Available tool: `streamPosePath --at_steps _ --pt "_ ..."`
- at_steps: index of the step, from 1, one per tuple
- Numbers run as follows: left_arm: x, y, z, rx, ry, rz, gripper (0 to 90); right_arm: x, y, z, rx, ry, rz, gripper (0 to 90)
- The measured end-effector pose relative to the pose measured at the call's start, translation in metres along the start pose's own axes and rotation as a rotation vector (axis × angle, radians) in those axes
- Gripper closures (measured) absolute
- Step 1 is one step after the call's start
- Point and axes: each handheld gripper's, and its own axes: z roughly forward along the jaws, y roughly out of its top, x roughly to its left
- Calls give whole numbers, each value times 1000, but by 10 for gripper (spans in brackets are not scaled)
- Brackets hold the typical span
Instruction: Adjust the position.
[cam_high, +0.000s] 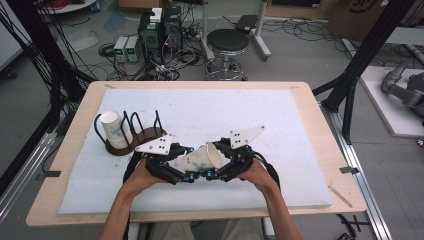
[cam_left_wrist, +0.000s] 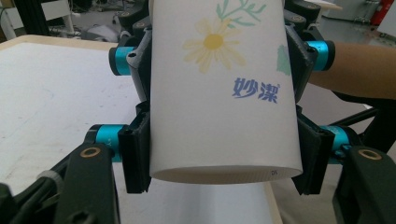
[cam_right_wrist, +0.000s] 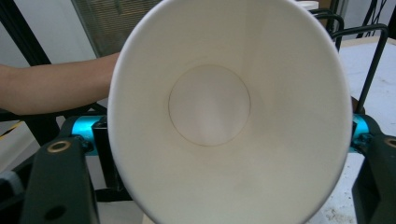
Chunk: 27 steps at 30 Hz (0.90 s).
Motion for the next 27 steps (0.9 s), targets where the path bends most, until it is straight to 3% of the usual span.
streamPosePath --at_steps 27 --pt "-2 0 -1 7 -3 13 335 2 1 -1 25 0 -27 280"
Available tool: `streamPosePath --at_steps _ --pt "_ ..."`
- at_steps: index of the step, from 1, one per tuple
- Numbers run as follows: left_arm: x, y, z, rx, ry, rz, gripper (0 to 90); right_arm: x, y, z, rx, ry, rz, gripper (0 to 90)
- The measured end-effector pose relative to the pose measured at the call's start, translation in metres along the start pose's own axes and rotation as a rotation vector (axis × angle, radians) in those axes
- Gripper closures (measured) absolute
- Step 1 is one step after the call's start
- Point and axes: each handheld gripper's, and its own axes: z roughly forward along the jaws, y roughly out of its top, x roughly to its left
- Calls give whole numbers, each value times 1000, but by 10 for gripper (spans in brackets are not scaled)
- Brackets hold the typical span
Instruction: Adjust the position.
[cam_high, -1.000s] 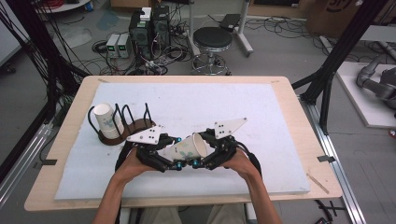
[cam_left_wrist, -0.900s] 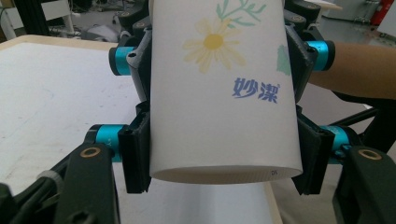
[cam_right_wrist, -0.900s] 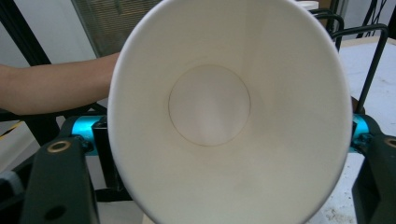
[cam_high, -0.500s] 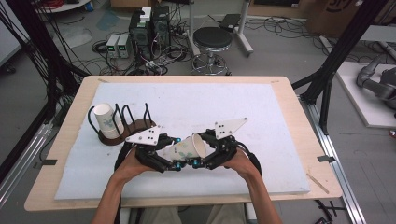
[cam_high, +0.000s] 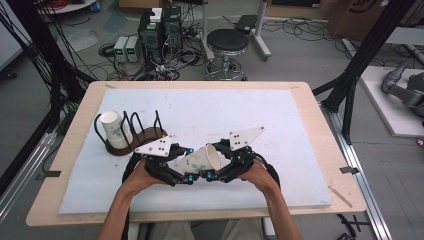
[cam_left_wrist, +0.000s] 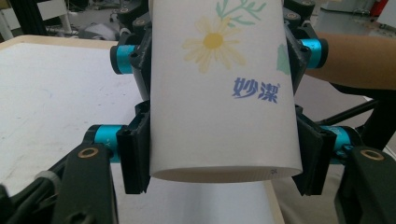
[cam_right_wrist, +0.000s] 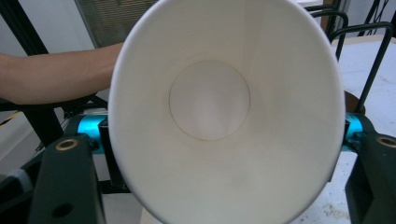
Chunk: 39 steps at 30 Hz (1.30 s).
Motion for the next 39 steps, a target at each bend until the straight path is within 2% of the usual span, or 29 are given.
streamPosePath --at_steps 1,2,4,9,29,32,35,39 --pt "0 0 1 0 3 -19 216 0 0 -1 -8 2 5 314" --pt "0 0 1 9 9 -35 19 0 0 -3 -28 -5 1 316" --pt "0 -1 3 32 6 -27 28 0 1 -6 -43 -10 2 316" --pt "0 0 5 33 16 -14 28 0 1 -4 -13 -9 0 318" --pt "-2 0 5 53 40 -5 28 1 1 -4 -11 -9 -2 324" --pt "-3 1 4 75 76 5 28 1 1 -4 -6 -15 -4 324" --pt "-6 1 1 113 150 18 28 2 1 -5 -2 -30 -5 324" --pt "-11 0 -8 137 216 7 28 3 2 -8 3 -46 -9 323"
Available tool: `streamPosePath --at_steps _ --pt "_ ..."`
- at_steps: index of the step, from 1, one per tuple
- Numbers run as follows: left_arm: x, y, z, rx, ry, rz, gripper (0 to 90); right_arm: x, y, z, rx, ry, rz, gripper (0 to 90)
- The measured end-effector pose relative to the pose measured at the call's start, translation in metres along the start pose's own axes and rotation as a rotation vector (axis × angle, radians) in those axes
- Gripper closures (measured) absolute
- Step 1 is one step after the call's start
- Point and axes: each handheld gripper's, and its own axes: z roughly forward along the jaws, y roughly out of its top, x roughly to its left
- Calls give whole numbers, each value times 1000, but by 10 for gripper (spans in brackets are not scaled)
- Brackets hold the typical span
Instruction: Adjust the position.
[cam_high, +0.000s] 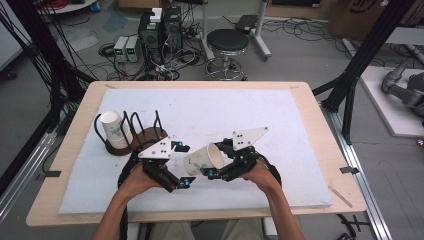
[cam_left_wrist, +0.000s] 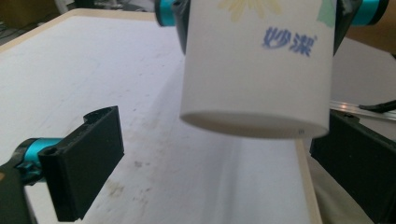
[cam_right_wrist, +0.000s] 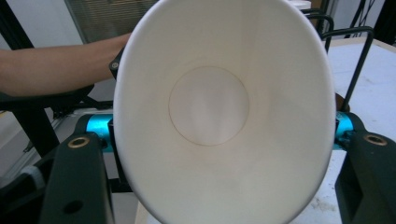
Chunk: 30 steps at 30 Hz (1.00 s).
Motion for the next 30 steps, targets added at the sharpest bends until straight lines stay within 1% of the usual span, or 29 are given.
streamPosePath --at_steps 4,6,9,12,15,16,17,18,20,21,22,23,24,25,26,30 --pt "-2 -7 -9 18 40 -15 28 0 0 -3 18 -24 8 323" --pt "-1 -11 -13 13 64 -26 28 0 1 -4 26 -45 8 323" --pt "0 -20 -21 0 103 -51 28 0 1 -6 43 -62 15 323" --pt "0 -26 -28 -9 127 -69 28 0 2 -8 56 -81 18 323" --pt "0 -33 -37 -18 164 -88 28 -1 3 -10 65 -99 23 323" --pt "0 -36 -39 -22 180 -97 28 -2 4 -10 68 -108 21 323" --pt "0 -39 -42 -24 194 -106 28 -1 4 -11 73 -115 29 323" --pt "0 -42 -44 -28 203 -118 28 -1 4 -11 81 -120 26 323" --pt "0 -49 -50 -39 231 -150 28 -2 4 -11 85 -131 27 323" --pt "1 -53 -52 -52 241 -170 28 -2 5 -11 89 -131 28 323" --pt "1 -56 -55 -58 241 -186 28 -2 5 -11 93 -134 29 323" --pt "1 -60 -58 -57 252 -195 28 -2 5 -11 100 -142 35 323" --pt "1 -63 -60 -54 269 -197 28 -2 6 -11 104 -146 30 323" --pt "0 -66 -62 -57 281 -203 28 -2 6 -10 112 -151 38 323" --pt "0 -70 -65 -59 292 -211 28 -3 7 -10 119 -160 29 323" --pt "0 -82 -75 -84 367 -246 28 -3 9 -10 145 -194 39 323"
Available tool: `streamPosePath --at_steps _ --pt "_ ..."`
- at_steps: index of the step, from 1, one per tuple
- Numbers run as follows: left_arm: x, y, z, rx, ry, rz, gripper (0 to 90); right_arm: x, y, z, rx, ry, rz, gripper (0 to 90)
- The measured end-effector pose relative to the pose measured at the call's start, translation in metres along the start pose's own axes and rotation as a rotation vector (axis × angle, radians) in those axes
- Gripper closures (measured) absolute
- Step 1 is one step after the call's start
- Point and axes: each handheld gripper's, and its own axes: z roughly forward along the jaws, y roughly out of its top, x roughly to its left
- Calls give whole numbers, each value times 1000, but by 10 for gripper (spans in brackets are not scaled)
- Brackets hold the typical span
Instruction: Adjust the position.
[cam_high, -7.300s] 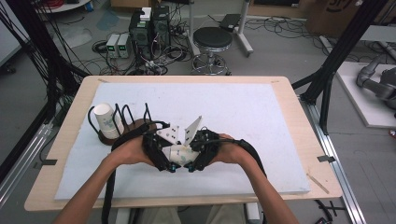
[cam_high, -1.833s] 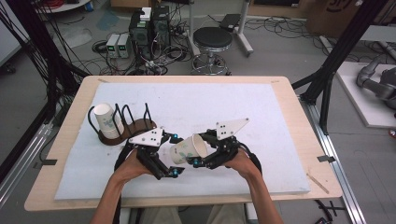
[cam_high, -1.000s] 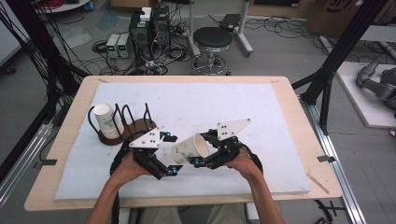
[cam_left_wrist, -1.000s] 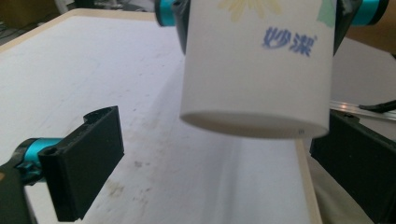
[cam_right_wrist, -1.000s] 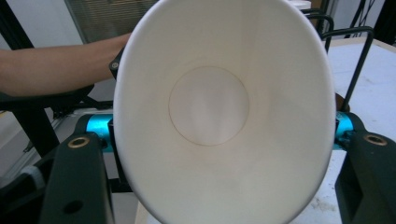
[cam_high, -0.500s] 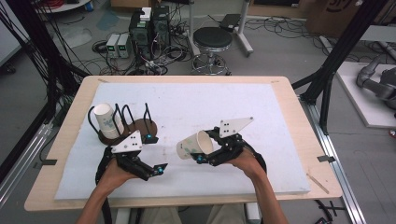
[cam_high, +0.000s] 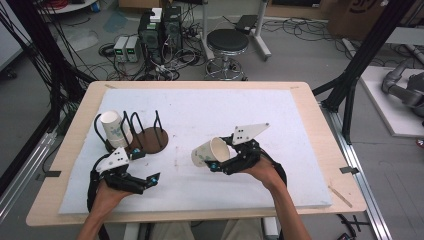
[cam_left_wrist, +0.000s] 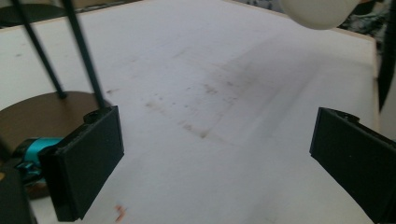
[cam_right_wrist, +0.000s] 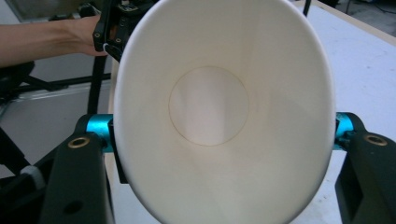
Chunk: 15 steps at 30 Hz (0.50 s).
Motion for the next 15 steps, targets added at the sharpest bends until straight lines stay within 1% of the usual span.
streamPosePath --at_steps 3,7,10,11,12,15 --pt "3 -5 -6 -26 62 -18 28 0 2 0 28 -30 4 323" --pt "7 -10 -12 -38 118 -40 28 0 4 0 54 -65 5 323" --pt "10 -15 -15 -34 143 -53 28 0 6 1 81 -94 12 323" --pt "11 -17 -16 -34 152 -53 28 -1 7 1 88 -99 6 323" --pt "12 -18 -16 -34 159 -59 28 -1 7 1 96 -109 13 323" --pt "14 -22 -17 -36 172 -72 28 -1 9 2 117 -133 16 323"
